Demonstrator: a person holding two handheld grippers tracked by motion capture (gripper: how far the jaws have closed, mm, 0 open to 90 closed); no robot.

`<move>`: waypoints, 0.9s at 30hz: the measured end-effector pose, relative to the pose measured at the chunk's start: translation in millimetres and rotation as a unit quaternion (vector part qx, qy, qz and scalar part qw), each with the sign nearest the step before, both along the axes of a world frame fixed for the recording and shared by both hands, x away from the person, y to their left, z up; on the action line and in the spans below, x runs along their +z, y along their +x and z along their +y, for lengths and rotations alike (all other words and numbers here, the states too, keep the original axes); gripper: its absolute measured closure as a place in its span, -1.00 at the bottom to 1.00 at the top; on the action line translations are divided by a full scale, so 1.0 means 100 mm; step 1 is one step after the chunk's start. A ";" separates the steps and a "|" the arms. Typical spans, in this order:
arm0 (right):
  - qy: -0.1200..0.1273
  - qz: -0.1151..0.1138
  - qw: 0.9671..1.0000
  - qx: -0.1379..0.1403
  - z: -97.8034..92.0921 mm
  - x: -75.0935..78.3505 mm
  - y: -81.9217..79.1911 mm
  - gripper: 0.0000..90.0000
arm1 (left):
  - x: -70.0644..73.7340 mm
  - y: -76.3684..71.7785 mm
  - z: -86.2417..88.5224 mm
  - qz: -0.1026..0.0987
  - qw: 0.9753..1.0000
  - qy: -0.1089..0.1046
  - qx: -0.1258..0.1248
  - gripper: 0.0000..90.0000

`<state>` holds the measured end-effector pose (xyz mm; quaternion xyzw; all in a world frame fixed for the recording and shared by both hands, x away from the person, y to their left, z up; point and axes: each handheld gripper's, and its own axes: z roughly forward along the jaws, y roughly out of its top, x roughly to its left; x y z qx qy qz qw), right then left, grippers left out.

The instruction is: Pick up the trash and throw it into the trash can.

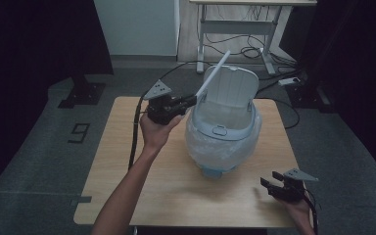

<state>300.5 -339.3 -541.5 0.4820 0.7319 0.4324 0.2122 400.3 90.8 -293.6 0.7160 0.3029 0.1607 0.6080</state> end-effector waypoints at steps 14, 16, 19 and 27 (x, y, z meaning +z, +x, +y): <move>0.002 0.001 1.000 0.003 0.01 0.01 -0.01 -0.22 | 0.10 0.11 -0.11 0.000 1.000 0.009 0.004 0.77; 0.001 0.002 1.000 0.003 0.01 0.01 -0.01 -0.22 | 0.10 0.14 -0.13 0.005 1.000 0.006 0.004 0.77; 0.001 0.002 1.000 0.003 0.01 0.00 0.00 -0.22 | 0.10 0.20 -0.17 0.010 1.000 0.005 0.004 0.77; 0.001 0.004 1.000 0.004 0.00 0.00 0.00 -0.22 | 0.14 0.28 -0.33 0.013 1.000 0.014 -0.002 0.77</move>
